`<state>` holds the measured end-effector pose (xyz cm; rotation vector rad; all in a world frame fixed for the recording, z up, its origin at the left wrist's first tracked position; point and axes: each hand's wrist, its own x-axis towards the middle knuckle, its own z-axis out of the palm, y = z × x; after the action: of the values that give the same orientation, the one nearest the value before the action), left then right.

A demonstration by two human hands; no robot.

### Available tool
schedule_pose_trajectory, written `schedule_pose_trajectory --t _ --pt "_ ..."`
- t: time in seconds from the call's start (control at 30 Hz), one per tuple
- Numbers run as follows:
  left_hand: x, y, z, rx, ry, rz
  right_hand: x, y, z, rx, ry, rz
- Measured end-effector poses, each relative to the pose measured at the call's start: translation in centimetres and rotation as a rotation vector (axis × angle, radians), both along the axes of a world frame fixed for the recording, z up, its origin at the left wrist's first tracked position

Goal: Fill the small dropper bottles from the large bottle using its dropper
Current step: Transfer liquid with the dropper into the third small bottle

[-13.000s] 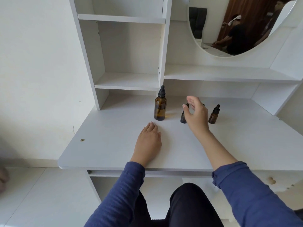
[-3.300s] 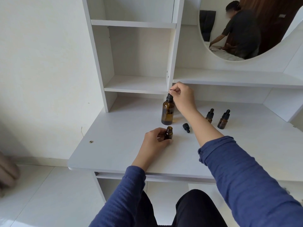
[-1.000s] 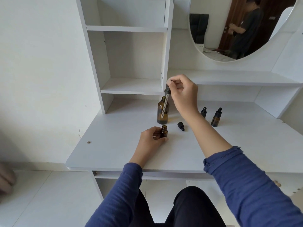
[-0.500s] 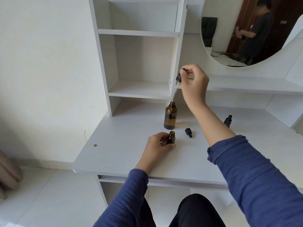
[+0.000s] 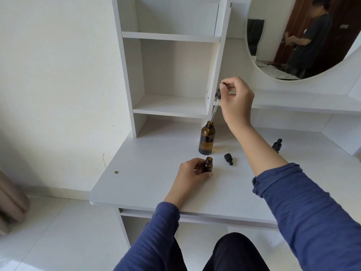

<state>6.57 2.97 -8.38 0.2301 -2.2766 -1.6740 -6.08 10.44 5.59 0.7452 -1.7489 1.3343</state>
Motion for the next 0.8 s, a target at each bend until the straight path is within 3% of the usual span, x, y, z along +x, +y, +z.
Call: schedule_pose_trajectory --t 0.4,0.8 --pt "0.3 0.1 0.2 0.017 0.012 -0.02 0.2 -0.2 -4.7 0.218 -0.333 0.054" --pt "0.2 0.1 0.1 -0.001 0.021 -0.007 0.3 -0.2 -5.4 0.194 -0.394 0.061"
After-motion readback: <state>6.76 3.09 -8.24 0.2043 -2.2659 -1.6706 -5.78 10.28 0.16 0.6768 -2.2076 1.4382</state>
